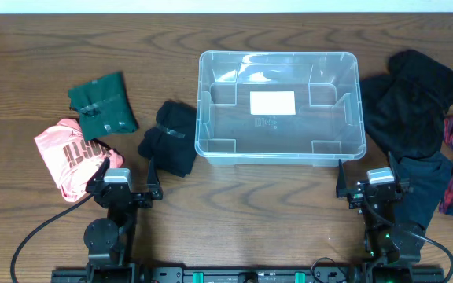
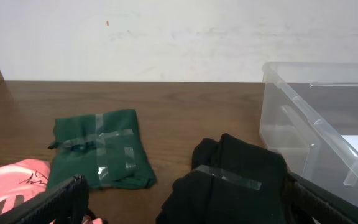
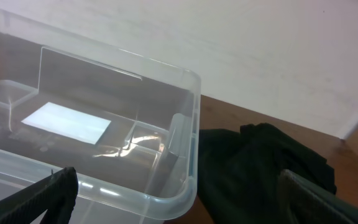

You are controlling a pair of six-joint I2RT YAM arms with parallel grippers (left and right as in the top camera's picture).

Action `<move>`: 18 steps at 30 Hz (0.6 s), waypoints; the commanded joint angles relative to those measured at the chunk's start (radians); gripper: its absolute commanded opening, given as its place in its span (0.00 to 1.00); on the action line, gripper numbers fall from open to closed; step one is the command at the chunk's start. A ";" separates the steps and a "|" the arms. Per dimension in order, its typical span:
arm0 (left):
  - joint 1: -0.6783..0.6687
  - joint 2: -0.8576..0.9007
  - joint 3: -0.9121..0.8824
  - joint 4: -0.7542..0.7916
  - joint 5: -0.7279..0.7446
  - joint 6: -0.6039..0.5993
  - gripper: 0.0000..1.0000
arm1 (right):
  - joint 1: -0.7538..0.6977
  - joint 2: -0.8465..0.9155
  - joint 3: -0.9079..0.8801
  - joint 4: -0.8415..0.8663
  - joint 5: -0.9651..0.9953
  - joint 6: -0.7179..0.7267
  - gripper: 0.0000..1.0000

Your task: Pack container

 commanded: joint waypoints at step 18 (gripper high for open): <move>-0.004 -0.004 -0.015 -0.036 0.014 0.003 0.98 | 0.005 -0.005 -0.003 0.009 -0.017 -0.010 0.99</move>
